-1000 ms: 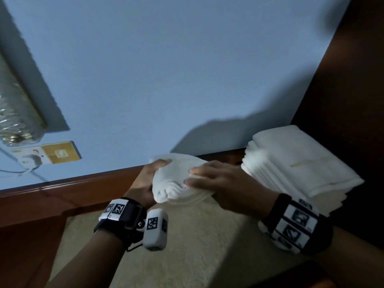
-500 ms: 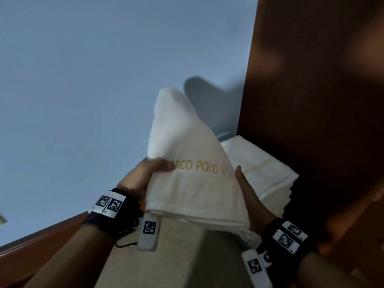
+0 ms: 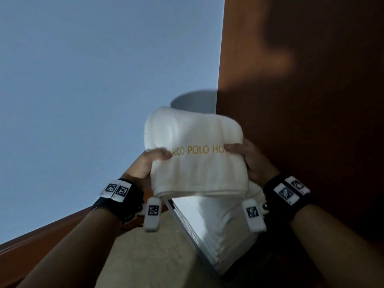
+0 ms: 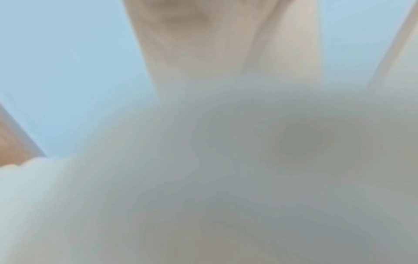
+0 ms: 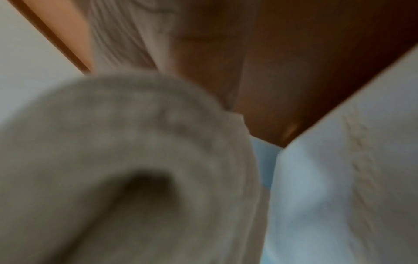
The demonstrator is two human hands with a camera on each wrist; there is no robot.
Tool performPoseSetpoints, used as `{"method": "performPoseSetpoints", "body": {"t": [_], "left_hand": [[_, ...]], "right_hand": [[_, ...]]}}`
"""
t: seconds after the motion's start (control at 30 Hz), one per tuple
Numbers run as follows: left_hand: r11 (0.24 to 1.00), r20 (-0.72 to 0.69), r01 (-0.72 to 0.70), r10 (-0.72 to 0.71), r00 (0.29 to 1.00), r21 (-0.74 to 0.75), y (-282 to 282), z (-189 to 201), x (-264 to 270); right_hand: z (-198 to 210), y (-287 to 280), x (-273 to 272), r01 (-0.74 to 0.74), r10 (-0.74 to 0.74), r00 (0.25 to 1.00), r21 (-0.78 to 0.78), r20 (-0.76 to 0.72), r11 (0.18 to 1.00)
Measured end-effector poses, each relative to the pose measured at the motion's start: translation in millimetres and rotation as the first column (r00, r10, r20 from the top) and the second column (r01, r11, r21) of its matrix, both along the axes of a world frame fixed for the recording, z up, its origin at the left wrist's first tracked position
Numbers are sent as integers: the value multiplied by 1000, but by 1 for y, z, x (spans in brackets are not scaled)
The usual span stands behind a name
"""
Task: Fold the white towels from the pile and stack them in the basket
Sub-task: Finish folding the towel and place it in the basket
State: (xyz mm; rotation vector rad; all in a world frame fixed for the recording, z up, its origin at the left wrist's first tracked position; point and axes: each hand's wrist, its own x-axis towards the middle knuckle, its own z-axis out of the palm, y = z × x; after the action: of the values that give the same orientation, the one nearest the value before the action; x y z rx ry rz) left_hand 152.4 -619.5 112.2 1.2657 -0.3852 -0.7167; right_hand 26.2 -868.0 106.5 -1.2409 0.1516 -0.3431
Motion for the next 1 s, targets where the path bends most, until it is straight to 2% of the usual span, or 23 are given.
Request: {"method": "performPoseSetpoints", "body": {"t": [0.1,0.2,0.3,0.37,0.43,0.53,0.63,0.7,0.77,0.9,1.0], "left_hand": [[999,2,-33,33,999,-39,-53,-3,21],[995,-48,-81,79,996,-49,-94,-22,44],[998,-165,-51,55,985,23,-110,-58,50],[989,-210,-46,75,975,138,-115,-83,40],[974,-226,-70,120,967,217,-115,-104,28],[966,-223,-110,164,961,234,-112,-119,17],[973,-256,-70,126,958,218,-109,-122,4],[977,-263,-22,79,961,214,-112,-119,-7],[982,-302,-14,72,951,190,-115,-110,-14],[997,-346,20,9,938,81,-115,-88,-34],[984,-344,118,-66,937,133,-115,-88,-54]], "right_hand": [[17,-52,34,52,-52,999,-101,-3,994],[18,-95,67,16,-32,996,-171,-87,985],[-10,-124,82,-51,-19,954,-227,-298,973],[-40,-136,78,-117,-12,893,-256,-450,960],[-64,-140,64,-119,-36,839,-249,-542,961],[-83,-143,44,-73,-36,829,-171,-558,983],[-94,-143,26,-177,103,789,-64,-606,982],[-95,-139,16,-212,133,768,-52,-627,976],[-91,-136,8,-159,111,798,-30,-592,987],[-76,-142,0,42,-8,911,73,-411,996],[-78,-147,-18,75,-51,904,39,-426,996]]}}
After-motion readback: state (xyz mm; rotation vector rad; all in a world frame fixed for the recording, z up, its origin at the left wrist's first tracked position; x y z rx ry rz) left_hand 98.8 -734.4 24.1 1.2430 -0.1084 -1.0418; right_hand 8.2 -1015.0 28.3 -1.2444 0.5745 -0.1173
